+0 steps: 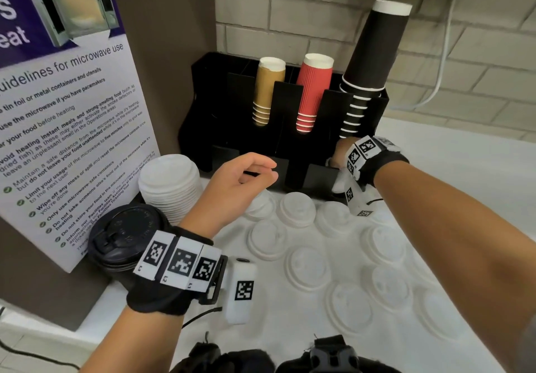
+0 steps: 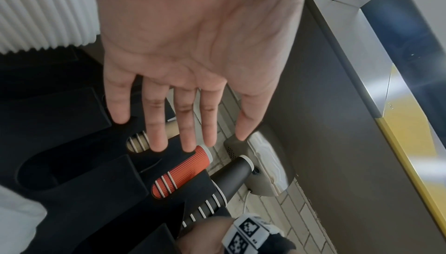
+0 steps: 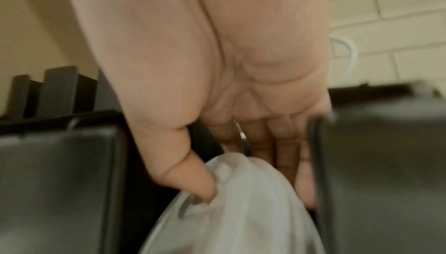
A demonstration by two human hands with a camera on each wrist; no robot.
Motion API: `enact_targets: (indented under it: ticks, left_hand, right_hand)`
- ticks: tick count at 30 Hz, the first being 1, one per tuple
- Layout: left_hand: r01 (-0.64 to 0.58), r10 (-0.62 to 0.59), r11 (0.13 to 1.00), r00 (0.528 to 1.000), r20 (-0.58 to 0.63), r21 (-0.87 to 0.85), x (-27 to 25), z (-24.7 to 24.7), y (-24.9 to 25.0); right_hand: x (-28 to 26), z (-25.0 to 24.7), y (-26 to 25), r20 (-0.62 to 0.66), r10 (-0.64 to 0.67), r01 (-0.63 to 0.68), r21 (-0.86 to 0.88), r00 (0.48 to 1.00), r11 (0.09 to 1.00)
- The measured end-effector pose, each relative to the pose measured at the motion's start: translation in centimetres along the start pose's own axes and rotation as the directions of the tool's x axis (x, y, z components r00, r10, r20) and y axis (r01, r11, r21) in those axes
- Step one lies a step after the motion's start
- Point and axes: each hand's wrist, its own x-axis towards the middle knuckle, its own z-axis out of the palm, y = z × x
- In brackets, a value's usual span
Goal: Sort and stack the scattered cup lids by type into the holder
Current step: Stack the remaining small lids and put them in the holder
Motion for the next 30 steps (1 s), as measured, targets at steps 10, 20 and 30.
enact_targets:
  ticks: [10,20,30]
  left_hand:
    - [0.047,-0.052,0.996,0.996,-0.073,-0.080,0.1,1.1,-1.2]
    - [0.101,-0.111,0.984,0.992,-0.063,-0.148,-0.4,2.4,-1.3]
    - [0.254,-0.147,0.541,0.967,0.207,-0.802,0.3,4.1,-1.0]
  right_hand:
    - [-5.4,-5.6,1.9,-0.262,0.110,0.022,0.454,0.959,0.891]
    - [-7.8,-2.9,1.7,-0.166,0.111,0.085,0.852,0.980,0.517]
    - [-11.7,-3.0,-4.7,0.071,-0.519,0.090,0.956,0.852,0.278]
